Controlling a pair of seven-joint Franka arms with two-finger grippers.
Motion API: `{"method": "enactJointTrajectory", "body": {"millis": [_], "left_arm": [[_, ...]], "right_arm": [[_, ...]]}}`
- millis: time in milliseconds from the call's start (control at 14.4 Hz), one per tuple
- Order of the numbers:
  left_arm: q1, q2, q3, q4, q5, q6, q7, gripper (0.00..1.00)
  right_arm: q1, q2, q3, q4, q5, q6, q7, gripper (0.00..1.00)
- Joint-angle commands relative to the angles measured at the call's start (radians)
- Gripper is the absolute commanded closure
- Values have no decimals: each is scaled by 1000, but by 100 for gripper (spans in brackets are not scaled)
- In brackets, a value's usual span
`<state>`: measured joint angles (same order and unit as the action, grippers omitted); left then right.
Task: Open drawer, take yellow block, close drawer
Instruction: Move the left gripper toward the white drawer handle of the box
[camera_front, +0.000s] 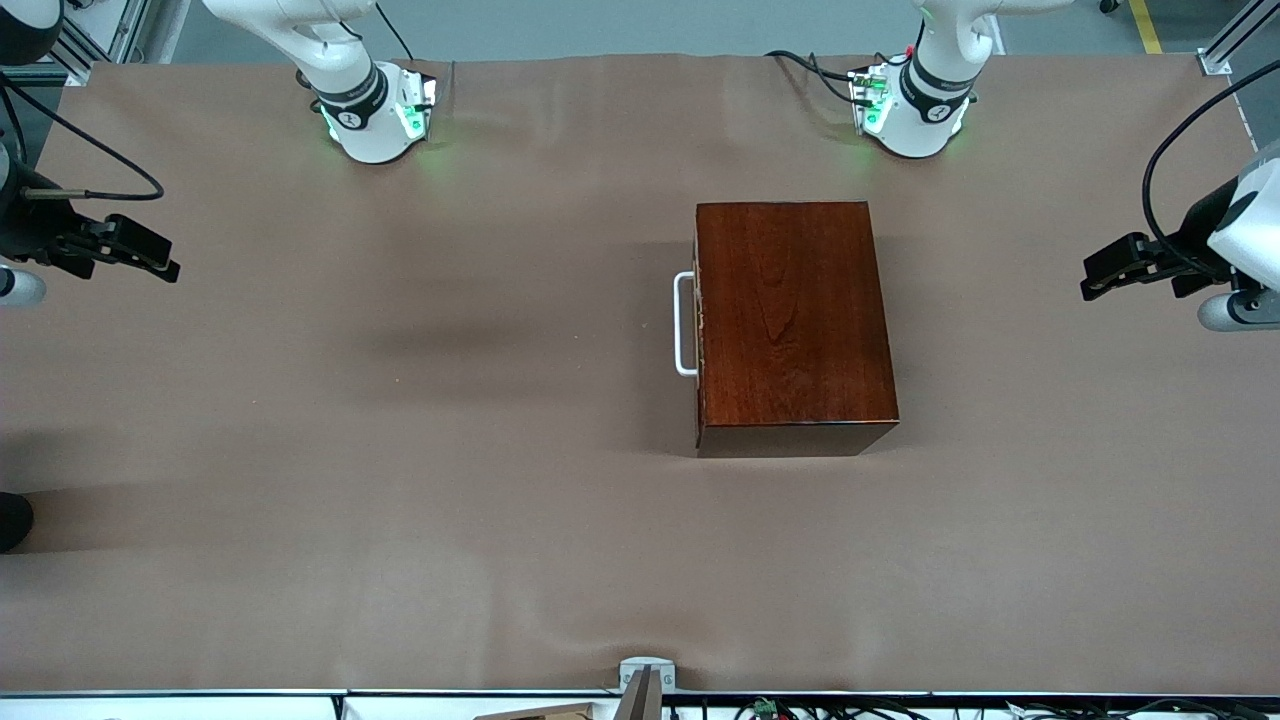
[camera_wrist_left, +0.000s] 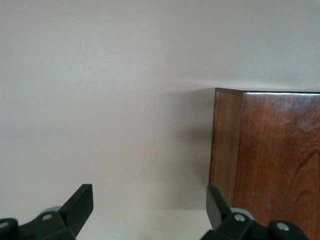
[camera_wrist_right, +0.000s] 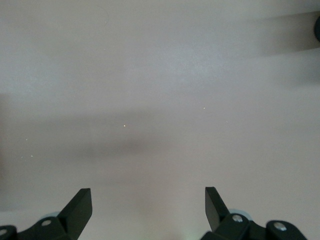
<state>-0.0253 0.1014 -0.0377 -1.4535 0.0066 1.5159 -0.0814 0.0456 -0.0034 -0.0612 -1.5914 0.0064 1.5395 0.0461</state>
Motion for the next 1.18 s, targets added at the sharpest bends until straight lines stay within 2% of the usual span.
{"method": "enactJointTrajectory", "body": {"millis": [0,901,1108], "left_arm": [[-1,-14,-2,-16,-13,0,-8,0],[-8,-14,-5,-8,-13,1,-11,0],[-8,-15,-65,-4,-14,1,-21,0]], "right_arm": [[2,-1,0,7,10,2,15,0],[2,-1,0,5,12,7,15,0],[3,-1,0,7,10,7,17,0]]}}
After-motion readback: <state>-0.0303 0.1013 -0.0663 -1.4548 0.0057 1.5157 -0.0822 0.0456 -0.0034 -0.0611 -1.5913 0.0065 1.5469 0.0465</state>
